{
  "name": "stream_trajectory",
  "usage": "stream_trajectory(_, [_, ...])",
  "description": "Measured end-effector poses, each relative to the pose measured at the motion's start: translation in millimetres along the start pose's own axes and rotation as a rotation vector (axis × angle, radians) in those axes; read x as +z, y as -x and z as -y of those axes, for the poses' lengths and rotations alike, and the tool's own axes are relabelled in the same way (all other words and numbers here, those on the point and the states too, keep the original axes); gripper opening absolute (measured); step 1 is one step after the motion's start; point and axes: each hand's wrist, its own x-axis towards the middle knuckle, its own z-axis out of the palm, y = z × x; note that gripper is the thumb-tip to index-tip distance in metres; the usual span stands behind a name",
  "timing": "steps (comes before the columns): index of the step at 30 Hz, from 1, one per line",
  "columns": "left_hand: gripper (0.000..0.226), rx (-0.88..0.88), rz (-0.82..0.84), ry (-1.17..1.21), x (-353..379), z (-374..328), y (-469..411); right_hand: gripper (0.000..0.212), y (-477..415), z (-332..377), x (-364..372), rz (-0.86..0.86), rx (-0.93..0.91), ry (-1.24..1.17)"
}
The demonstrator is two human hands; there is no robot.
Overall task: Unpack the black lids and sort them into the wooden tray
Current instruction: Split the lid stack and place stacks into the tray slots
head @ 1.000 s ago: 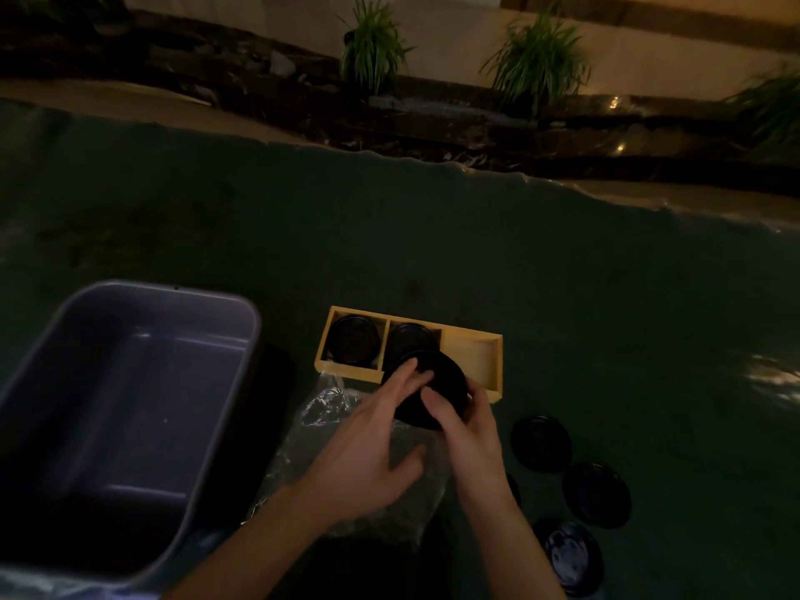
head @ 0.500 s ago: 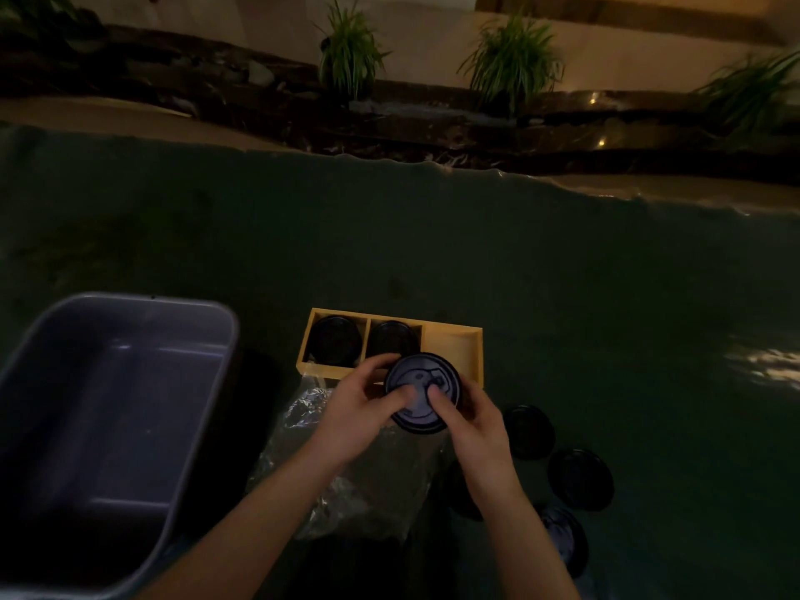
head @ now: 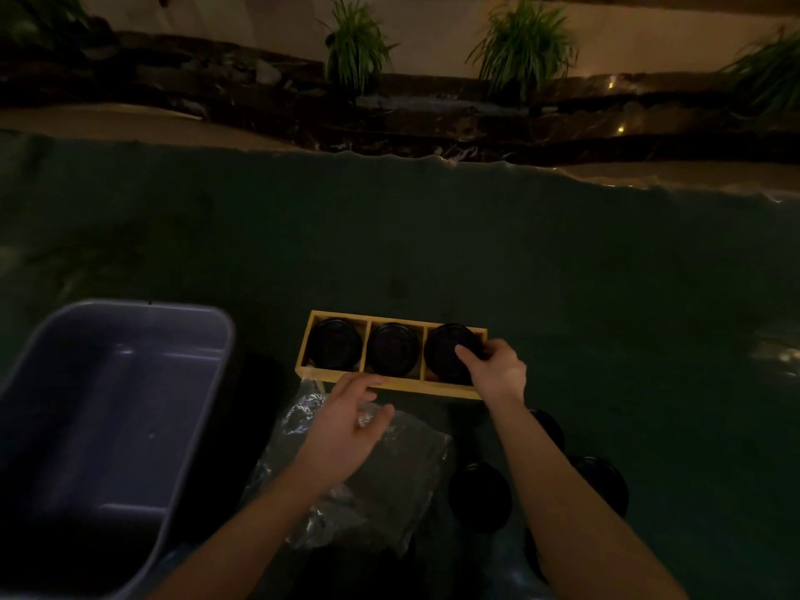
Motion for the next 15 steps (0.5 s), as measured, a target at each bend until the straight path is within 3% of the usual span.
stream_trajectory(4, [0.039, -0.036, -0.029, 0.005, -8, 1, 0, 0.056, -5, 4, 8, -0.119, -0.088, 0.367])
stream_trajectory(7, [0.038, -0.019, -0.034, -0.001, -9, 2, -2, 0.054, -4, 0, 8, -0.199, -0.124, 0.500])
stream_trajectory(11, [0.034, 0.014, -0.027, -0.003, -2, 0, -4, 0.059, 0, -1, 7, -0.234, -0.115, 0.366])
stream_trajectory(15, [0.023, 0.046, 0.010, 0.027, 5, -2, -4, 0.041, 9, -6, 0, -0.218, -0.125, 0.003])
